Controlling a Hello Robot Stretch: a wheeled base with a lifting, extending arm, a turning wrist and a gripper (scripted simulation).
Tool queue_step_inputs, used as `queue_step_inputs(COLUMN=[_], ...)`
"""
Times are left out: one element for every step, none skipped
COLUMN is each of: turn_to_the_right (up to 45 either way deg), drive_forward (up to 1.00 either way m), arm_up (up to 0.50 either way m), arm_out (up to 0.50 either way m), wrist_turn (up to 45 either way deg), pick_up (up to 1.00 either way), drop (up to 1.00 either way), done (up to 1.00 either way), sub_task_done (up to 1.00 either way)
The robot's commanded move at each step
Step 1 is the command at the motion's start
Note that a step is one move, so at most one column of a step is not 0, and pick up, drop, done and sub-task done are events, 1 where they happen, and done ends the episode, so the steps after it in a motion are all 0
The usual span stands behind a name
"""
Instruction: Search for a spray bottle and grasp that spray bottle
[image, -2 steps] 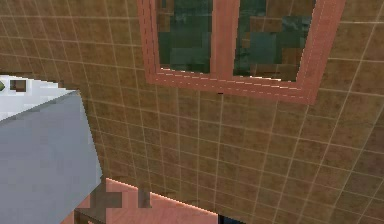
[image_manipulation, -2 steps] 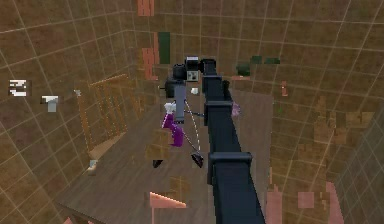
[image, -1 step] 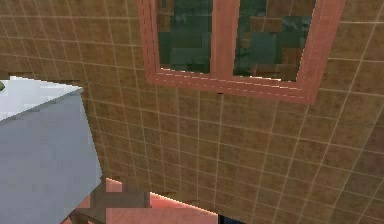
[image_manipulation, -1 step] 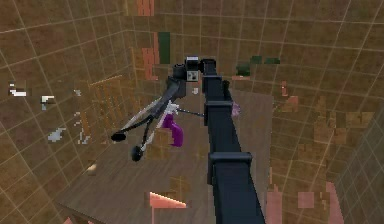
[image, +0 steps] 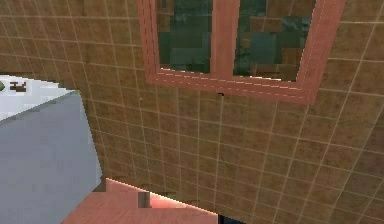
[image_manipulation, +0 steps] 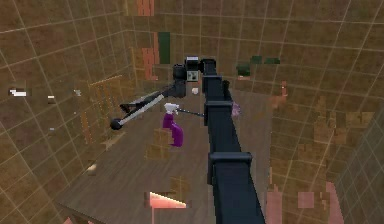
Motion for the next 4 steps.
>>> queue_step_inputs(turn_to_the_right=[0.0, 0.0, 0.0, 0.0], drive_forward=[0.0, 0.0, 0.0, 0.0], arm_up=[0.0, 0.0, -0.3, 0.0], arm_out=[0.0, 0.0, 0.0, 0.0], wrist_turn=[45.0, 39.0, 0.0, 0.0], pick_up=[0.0, 0.0, 0.0, 1.0], drop=[0.0, 0.0, 0.0, 0.0], done=[0.0, 0.0, 0.0, 0.0], sub_task_done=[0.0, 0.0, 0.0, 0.0])
